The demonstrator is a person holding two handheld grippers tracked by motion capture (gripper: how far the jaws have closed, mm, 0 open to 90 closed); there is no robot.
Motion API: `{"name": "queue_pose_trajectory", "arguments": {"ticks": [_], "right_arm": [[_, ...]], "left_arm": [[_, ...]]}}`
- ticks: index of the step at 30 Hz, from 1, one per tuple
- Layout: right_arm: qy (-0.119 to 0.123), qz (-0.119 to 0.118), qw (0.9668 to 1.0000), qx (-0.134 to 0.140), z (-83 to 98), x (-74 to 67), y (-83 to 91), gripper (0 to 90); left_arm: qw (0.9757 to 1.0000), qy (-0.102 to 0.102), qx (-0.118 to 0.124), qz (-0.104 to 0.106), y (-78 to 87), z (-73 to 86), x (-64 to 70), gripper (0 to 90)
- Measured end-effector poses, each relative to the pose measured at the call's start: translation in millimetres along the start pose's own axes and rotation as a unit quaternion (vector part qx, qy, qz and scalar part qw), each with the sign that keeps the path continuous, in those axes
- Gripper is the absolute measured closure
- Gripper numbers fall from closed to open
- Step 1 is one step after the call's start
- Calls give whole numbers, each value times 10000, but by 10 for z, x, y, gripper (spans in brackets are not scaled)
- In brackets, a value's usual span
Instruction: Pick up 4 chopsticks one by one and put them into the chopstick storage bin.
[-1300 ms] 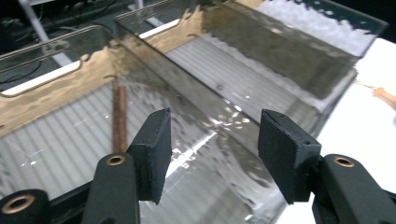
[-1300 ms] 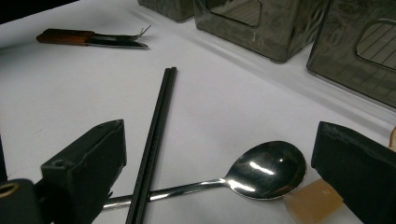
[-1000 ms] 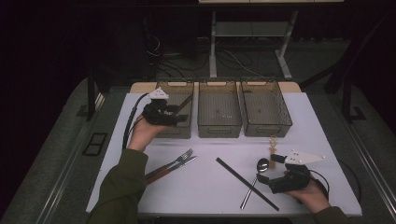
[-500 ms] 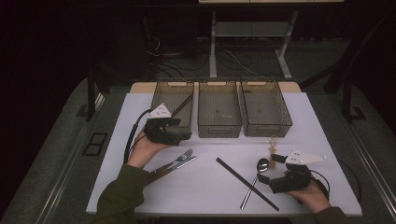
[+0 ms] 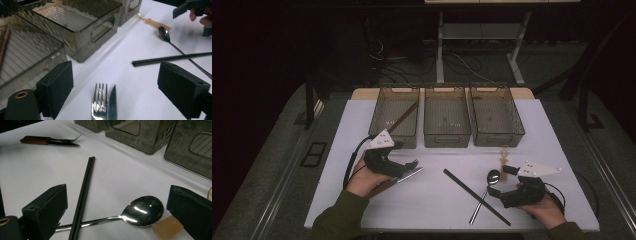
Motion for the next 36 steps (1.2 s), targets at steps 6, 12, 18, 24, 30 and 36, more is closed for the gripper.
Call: {"name": "queue_pose_trajectory", "arguments": {"ticks": [6,12,18,24,30,36], "right_arm": [[-2,9,10000,-2,-1,1,0,34],[9,-3,10000,-6,-1,-5,-2,34],[4,-6,10000,-30,-3,-7,-3,35],[-2,2,9998,-187,-12,-3,-1,35],[-2,-8,9993,-383,-63,6,26,35],[14,-67,9983,-585,-94,-6,-17,50]], "left_arm": [[10000,-18,-36,25,29,143,57,66],[9998,-51,-170,87,34,285,106,27],[9997,-32,-198,101,62,397,159,0],[9998,-35,-156,84,145,532,174,0],[9998,-24,-174,97,163,617,179,0],[9997,-42,-239,87,142,633,169,0]]}}
Point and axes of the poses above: each handheld gripper's, and its own axes: y roughly backward along the jaws, z roughly out of its underside, x roughly to its right, the point moved 1 cm from there along -y, roughly forward along the jaws, and after that the axes turned 14 degrees about y, right-handed, at the moved point
